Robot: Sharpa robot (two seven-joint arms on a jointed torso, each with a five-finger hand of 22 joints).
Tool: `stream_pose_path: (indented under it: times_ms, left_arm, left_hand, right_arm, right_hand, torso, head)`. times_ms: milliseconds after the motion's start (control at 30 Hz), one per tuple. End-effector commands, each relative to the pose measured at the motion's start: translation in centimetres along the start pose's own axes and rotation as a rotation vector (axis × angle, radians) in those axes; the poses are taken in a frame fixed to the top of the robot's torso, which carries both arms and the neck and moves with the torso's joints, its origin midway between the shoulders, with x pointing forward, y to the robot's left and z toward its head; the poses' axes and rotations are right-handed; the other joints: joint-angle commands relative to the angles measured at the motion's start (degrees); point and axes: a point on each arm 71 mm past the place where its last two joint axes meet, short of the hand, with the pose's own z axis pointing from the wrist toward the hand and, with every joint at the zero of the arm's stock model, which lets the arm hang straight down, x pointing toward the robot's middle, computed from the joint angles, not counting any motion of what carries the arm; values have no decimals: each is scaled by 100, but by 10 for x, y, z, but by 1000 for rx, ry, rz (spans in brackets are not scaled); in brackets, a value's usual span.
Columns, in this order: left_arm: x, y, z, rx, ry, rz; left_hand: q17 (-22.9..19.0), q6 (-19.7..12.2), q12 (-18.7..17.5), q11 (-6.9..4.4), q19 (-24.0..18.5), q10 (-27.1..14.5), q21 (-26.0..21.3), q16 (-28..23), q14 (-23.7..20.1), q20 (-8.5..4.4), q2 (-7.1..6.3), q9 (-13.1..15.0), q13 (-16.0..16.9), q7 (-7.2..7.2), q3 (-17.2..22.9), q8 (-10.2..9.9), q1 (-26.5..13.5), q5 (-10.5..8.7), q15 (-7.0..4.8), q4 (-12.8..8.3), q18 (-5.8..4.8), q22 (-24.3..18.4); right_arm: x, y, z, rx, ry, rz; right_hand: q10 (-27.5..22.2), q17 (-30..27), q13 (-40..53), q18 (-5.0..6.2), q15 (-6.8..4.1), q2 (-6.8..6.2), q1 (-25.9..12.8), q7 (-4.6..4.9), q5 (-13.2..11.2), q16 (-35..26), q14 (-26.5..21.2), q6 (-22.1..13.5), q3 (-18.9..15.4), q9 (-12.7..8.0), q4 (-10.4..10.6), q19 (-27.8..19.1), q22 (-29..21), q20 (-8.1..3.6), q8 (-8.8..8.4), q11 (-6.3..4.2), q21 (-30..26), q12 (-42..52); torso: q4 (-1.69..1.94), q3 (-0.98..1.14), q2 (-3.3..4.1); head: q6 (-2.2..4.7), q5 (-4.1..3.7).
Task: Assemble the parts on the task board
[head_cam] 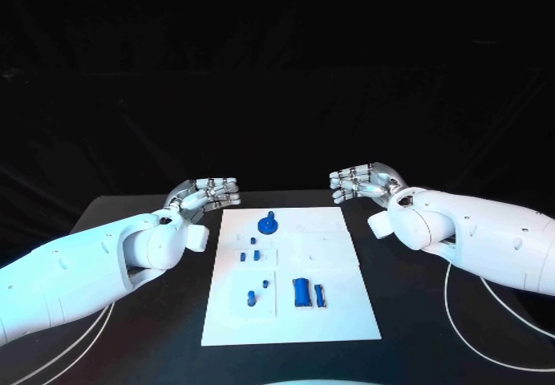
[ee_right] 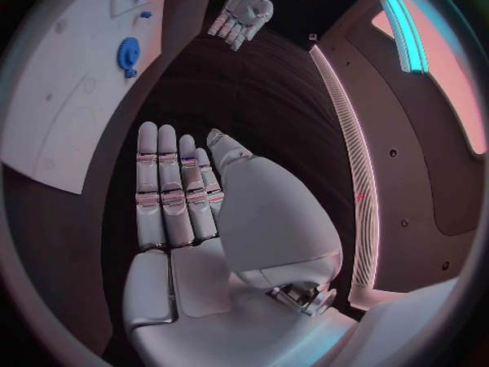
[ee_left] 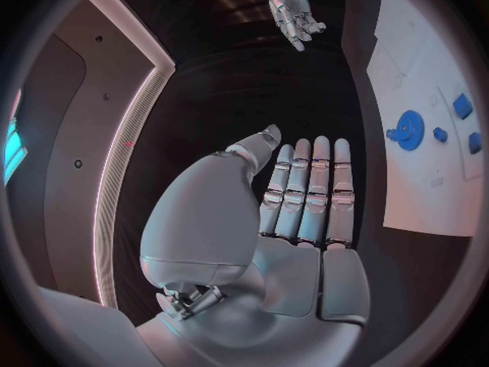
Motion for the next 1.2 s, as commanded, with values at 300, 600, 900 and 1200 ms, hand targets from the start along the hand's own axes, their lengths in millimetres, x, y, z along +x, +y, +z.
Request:
stream_pose_path:
  times_ms: [300, 600, 900, 1200]
  left_arm:
    - [-6, -2, 11, 81, -86, 1]
    - [4, 0, 4, 59, -90, 29]
    - [32, -1, -17, 115, -169, 96]
    - [50, -4, -33, 158, -220, 141]
  left_hand:
    - [-309, 5, -355, 97, -202, 14, -9, -788, 216, 131, 15, -4, -6, 11, -193, -214, 33, 20, 100, 43, 72, -845]
    - [-754, -2646, -1010, -356, -2316, -2797, -369, -1333, -2351, -595, 613, -379, -359, -465, -1209, -656, -3645, -349, -310, 26, -395, -2223]
    - [-754, -3533, -1010, -875, -3028, -3741, -369, -1519, -3208, -838, 613, -379, -359, -994, -1548, -656, -4871, -349, -771, 26, -520, -2684]
    - [-754, -4192, -1010, -875, -3553, -4440, -369, -1950, -3843, -1406, 613, -379, -359, -994, -1802, -656, -5781, -349, -771, 26, -989, -3028]
  right_arm:
    - [6, -3, 21, -113, 55, 180]
    - [13, -5, 14, -75, -24, 137]
    - [44, -1, -11, -107, -134, 174]
    - [68, 4, -37, -118, -227, 191]
  right_hand:
    - [119, -825, -1113, 38, 78, -6, -385, 31, -33, -657, 250, 51, 353, -322, -420, 407, -689, 85, -22, 100, -787, -65]
    - [-2877, -1212, -1610, -400, -500, 139, -4125, -486, -567, -1119, -2866, -2595, -317, -1040, -559, -2302, -1392, -450, -388, -285, -1615, -443]
    - [-3874, -1641, -1610, -524, -500, 139, -5365, -662, -746, -1119, -3907, -3474, -546, -1040, -559, -3207, -1625, -630, -388, -719, -1891, -443]
    - [-4622, -1641, -1610, -1017, -500, 139, -6296, -1074, -1169, -1119, -4682, -4132, -1081, -1040, -559, -3884, -2175, -1054, -388, -719, -2099, -443]
  torso:
    - [38, 10, -180]
    - [31, 28, -89]
    - [60, 63, 6]
    - [61, 65, 10]
  head:
    - [204, 7]
    - [382, 61]
    - [721, 160]
    - [735, 164]
